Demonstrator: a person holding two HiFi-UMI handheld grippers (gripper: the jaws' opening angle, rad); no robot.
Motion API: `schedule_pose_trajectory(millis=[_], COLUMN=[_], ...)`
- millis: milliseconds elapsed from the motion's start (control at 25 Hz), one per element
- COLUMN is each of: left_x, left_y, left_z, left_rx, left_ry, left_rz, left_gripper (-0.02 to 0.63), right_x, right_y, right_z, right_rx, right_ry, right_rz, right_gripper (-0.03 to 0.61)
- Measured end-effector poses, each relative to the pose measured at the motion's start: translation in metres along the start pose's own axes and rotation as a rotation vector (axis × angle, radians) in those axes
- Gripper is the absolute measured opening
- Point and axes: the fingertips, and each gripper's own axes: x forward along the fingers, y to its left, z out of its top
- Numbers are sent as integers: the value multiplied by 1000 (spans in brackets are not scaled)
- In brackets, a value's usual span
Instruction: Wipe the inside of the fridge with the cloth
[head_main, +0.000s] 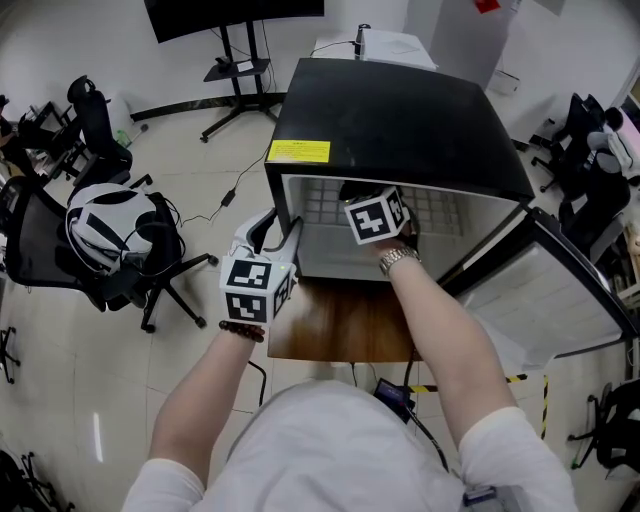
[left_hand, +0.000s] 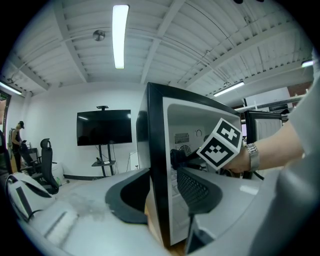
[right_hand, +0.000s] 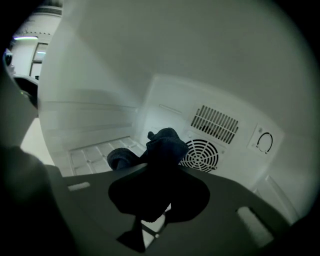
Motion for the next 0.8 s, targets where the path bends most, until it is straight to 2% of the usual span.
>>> schedule_pose_trajectory(millis=[800], left_x=[0], left_y=[1], left_z=[1], left_rx=[-29], left_ry=[-4], left_rz=[37], left_gripper=[167], right_x=[-28], right_y=[-81], right_z=[-50], right_rx=[59], right_ry=[47], right_rz=[-113], right_gripper=[67])
